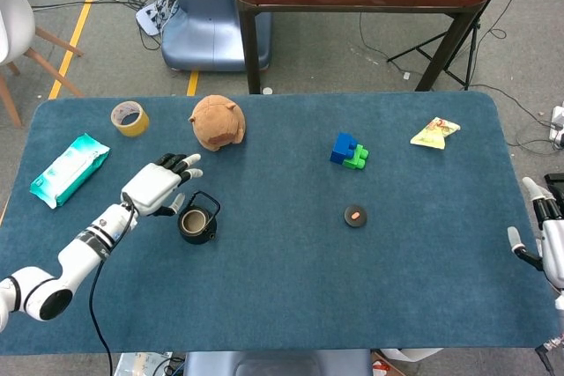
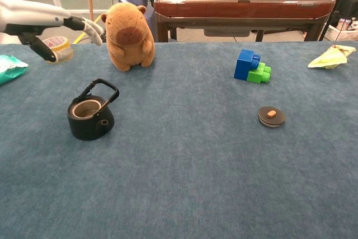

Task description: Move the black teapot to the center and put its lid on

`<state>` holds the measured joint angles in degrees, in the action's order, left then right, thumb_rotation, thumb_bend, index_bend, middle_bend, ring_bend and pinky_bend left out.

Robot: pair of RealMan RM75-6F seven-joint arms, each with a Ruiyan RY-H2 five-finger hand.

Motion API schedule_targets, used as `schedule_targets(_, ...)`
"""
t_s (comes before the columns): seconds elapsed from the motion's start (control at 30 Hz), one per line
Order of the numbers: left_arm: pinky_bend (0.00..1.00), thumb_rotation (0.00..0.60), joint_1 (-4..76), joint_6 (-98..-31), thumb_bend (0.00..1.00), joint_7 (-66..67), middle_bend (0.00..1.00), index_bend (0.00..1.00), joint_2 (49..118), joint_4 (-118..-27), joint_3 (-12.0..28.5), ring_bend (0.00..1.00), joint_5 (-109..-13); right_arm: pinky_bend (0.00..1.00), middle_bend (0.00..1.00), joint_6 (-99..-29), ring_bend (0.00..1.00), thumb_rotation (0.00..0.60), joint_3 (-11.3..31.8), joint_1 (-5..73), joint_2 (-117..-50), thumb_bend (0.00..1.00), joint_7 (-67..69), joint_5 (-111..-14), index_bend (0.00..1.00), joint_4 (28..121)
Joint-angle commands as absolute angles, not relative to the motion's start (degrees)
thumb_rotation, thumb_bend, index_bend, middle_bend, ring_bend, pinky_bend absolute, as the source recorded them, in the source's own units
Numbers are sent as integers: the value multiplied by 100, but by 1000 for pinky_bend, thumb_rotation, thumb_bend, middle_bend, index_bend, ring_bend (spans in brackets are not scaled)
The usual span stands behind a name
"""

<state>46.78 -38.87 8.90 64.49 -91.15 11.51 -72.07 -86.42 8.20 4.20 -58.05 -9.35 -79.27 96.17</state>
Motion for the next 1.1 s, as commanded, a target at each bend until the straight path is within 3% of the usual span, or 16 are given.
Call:
schedule_targets(0.03,39,486,4924,-3688,588,1223,21,173,6653,-8968,1099,0,-6852,146,217,-8638,137,600,808,400,-5802,347,-895,-7905,110,9591)
schedule_targets(0.2,36,401,5233,-3415,588,1620,13,173,6767,-8835,988,0,-6329,146,217,-8659,137,600,790,357,-5779,347,-827,-7888,110,9549)
schedule_targets(0.33,32,367,5445,-3327,588,1942,0,174,6845,-8781,862,0,-5911,146,217,-8683,137,600,772,323,-5752,347,-788,-7895,110,9545)
schedule_targets(1.0,32,296,6248,-3332,585,2828,0,187,7328,-8466,137,0,-4455,146,217,-8762,137,600,750,201,-5703,347,-658,-7854,110,9464)
schedule_targets(1.1,32,295,6316,-3306,526,2811,0,188,7372,-8406,83,0,-4361,146,217,-8765,137,600,749,187,-5703,347,-652,-7837,110,9462)
